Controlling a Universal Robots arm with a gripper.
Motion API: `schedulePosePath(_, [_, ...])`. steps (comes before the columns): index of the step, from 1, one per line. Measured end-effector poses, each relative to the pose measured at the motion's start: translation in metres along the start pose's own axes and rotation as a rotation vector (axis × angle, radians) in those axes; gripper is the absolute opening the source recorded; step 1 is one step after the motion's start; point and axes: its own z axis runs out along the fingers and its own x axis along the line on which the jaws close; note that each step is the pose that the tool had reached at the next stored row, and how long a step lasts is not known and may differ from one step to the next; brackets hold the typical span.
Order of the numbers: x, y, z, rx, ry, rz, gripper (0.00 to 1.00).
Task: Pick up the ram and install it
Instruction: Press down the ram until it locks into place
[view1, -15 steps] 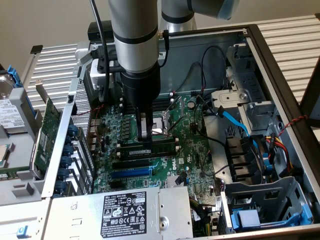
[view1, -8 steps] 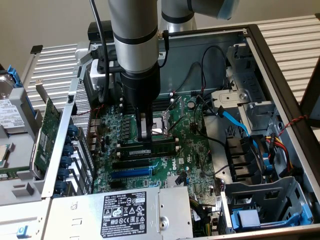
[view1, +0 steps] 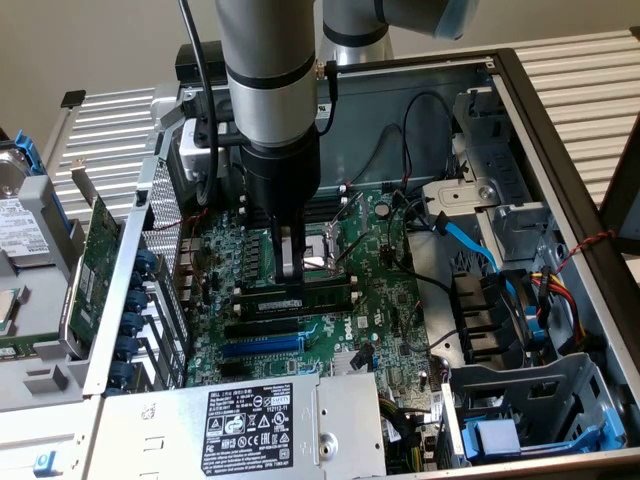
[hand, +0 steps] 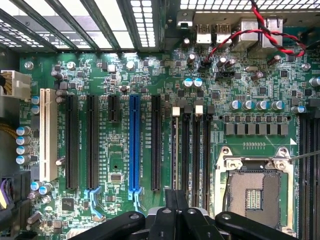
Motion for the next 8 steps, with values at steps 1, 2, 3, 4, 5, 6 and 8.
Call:
schedulePosePath(1, [0.0,0.0,0.0001,-0.0001,0.0001,0.0,0.11])
schedulePosePath(2, [0.0,0.0,0.0003,-0.0001,0.0001,0.0,0.11])
schedulePosePath(3, [0.0,0.0001,0.0006,-0.0002,-0.0003,0.0,0.11])
schedulePosePath(4, [0.0,0.0001,0.0009,0.0001,-0.0004,0.0,0.11])
schedulePosePath(5, [0.0,0.0001,0.0011,0.0001,-0.0002,0.0,0.11])
schedulePosePath(6, [0.0,0.0001,0.0014,0.0001,-0.0002,0.0,0.11])
schedulePosePath(8, [0.0,0.0,0.0021,0.0001,-0.0003,0.0,0.11])
